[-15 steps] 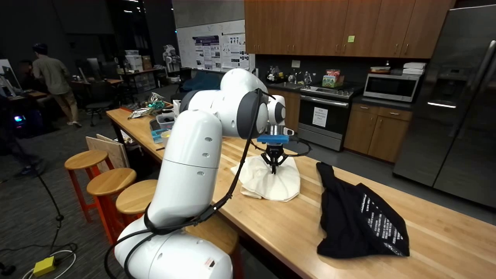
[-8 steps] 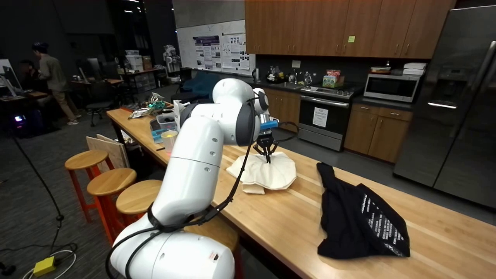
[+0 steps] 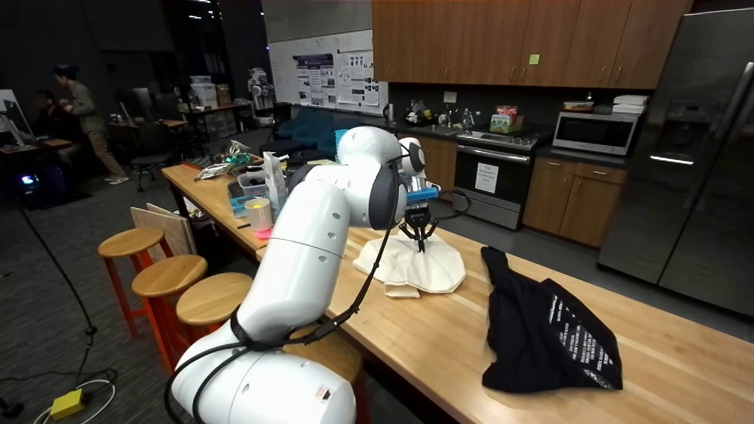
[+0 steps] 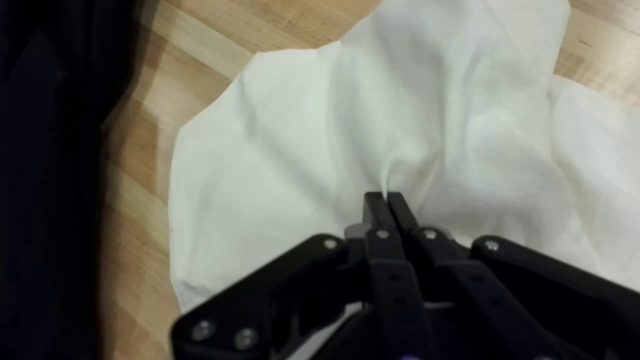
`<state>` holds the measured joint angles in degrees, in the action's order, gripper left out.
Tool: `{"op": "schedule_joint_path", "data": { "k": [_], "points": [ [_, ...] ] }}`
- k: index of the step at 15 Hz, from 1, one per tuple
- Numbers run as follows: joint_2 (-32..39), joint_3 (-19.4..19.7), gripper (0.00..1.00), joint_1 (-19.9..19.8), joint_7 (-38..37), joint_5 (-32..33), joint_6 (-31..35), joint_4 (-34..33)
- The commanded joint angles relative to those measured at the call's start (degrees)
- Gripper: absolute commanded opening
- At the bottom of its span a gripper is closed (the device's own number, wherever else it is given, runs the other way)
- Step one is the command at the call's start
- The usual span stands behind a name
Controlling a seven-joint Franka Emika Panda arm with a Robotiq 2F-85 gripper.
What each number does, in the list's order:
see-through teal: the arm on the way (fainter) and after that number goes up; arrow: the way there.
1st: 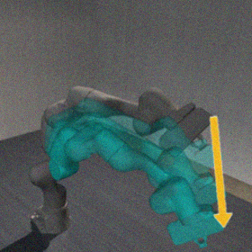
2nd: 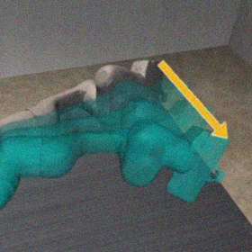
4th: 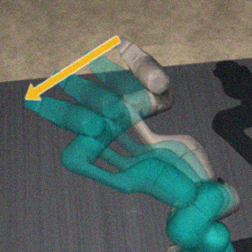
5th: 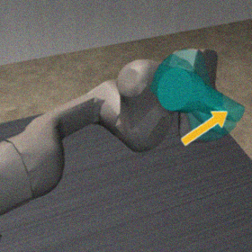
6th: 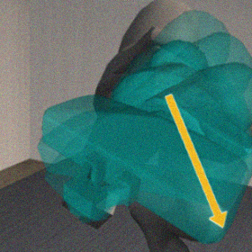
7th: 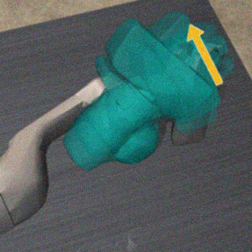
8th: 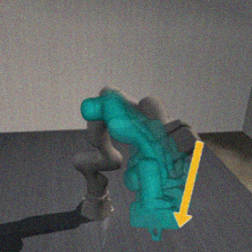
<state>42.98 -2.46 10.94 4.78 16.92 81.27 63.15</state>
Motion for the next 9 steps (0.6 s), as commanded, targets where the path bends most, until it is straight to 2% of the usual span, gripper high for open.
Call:
{"op": "schedule_joint_path", "data": {
  "k": [1,6,9],
  "points": [
    [-6.65,0.12,0.00,-3.19,-1.32,-2.66,0.89,8.06],
    [-17.44,0.11,0.00,-5.38,-0.46,-3.47,0.98,18.17],
    [-23.63,0.37,0.00,-4.93,-2.39,-2.43,-1.31,22.37]
  ]
}}
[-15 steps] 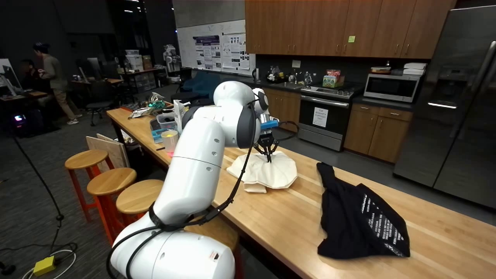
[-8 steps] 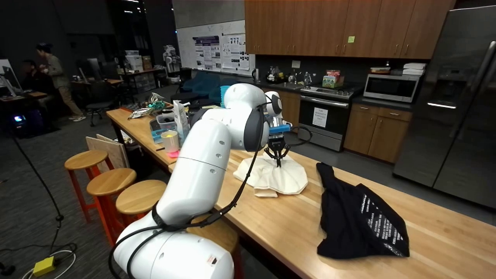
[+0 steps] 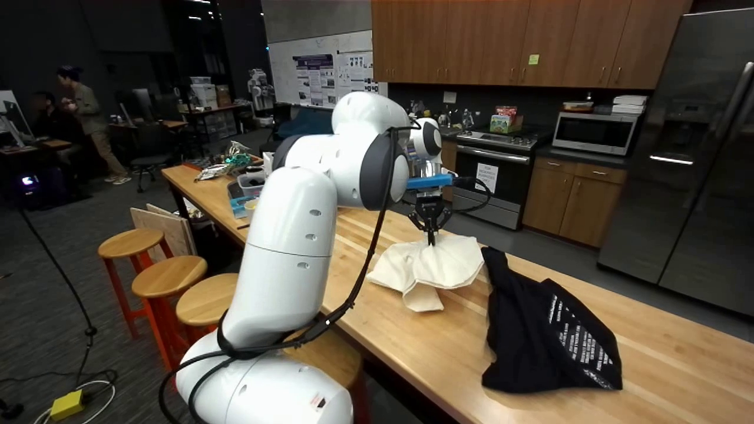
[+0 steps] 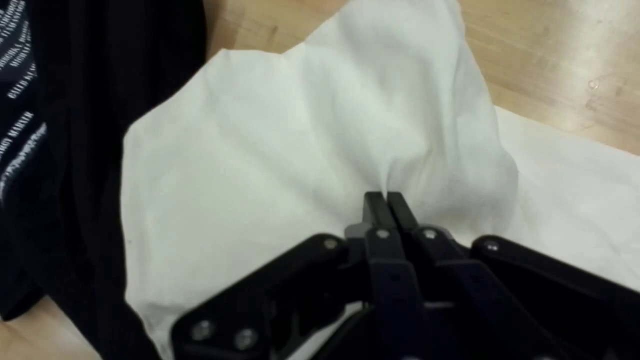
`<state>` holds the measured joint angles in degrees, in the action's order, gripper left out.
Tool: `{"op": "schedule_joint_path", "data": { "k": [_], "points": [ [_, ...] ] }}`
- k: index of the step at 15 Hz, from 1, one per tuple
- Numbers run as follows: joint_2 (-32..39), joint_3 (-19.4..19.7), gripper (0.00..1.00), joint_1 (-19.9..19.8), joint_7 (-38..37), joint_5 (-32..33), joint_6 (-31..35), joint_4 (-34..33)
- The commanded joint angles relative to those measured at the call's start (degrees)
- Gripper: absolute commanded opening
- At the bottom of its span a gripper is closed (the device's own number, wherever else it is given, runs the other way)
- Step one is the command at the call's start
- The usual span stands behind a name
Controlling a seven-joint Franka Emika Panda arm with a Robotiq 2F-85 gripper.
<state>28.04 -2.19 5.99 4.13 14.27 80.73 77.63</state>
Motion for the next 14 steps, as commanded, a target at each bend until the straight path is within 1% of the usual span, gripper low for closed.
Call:
{"op": "schedule_joint_path", "data": {
  "k": [1,3,7,14],
  "points": [
    [-10.75,0.10,0.00,0.12,-2.34,0.68,-1.37,9.29],
    [-14.71,-0.01,0.00,0.25,-3.39,1.80,-1.86,12.02],
    [-20.74,-0.32,0.00,0.65,-6.23,8.56,0.90,16.70],
    [-25.09,-0.71,0.00,0.35,-12.81,20.85,9.10,21.20]
  ]
}}
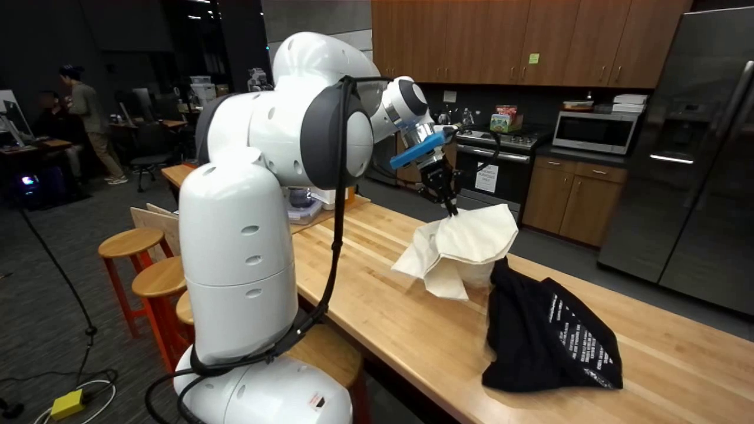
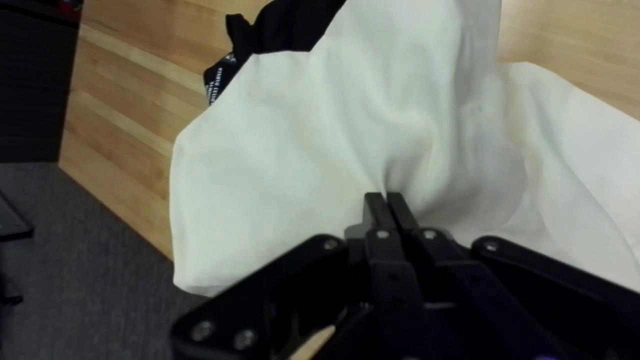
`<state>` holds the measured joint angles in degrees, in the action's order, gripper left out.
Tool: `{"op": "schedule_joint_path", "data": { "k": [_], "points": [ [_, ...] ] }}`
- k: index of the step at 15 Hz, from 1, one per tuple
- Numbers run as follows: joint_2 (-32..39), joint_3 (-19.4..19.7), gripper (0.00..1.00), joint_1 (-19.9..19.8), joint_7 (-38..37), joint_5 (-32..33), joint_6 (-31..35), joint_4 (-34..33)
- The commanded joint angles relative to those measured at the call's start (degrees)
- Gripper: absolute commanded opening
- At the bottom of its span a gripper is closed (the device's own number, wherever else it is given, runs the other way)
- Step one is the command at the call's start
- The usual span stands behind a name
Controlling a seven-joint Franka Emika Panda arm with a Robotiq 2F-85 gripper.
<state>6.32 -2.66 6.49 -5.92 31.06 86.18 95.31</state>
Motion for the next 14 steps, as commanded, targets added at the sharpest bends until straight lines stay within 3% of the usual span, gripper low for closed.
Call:
{"op": "schedule_joint_path", "data": {
  "k": [1,4,10,14],
  "points": [
    [-3.65,-0.17,0.00,-0.40,-3.27,4.88,4.43,3.92],
    [-5.62,0.39,0.00,-1.47,-4.85,4.70,6.91,6.78],
    [-9.26,1.12,0.00,-3.38,-3.43,4.83,23.17,14.33],
    [-9.91,1.01,0.00,-3.83,-3.03,4.35,25.41,15.95]
  ]
}}
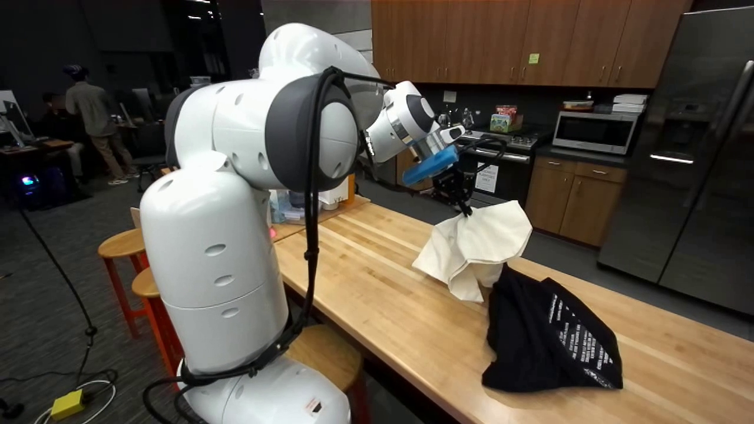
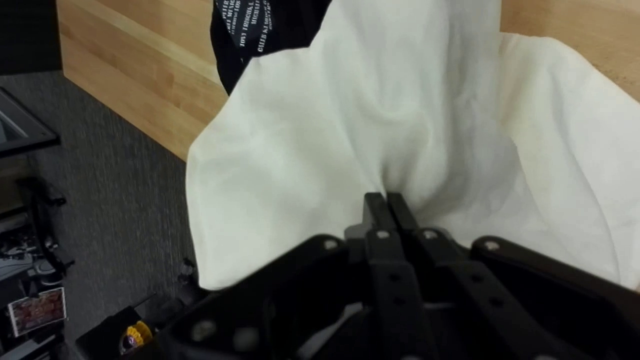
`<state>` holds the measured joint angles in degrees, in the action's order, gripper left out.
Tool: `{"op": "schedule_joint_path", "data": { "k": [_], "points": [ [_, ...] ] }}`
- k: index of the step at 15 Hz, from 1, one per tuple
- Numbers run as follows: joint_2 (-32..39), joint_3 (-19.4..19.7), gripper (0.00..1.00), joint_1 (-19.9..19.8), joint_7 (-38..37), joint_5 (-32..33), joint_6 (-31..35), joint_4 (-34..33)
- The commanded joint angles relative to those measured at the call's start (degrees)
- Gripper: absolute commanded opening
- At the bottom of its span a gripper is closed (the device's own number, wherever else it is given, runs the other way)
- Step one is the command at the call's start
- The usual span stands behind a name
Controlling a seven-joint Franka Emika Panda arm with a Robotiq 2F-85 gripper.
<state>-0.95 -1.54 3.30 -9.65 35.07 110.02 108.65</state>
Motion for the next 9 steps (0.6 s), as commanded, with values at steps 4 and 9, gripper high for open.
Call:
{"op": "schedule_joint_path", "data": {
  "k": [4,9],
  "points": [
    [-0.53,-0.46,0.00,-0.45,0.06,-0.06,0.33,0.85],
    [-0.77,-0.48,0.00,-0.46,0.06,-0.06,0.38,1.08]
  ]
}}
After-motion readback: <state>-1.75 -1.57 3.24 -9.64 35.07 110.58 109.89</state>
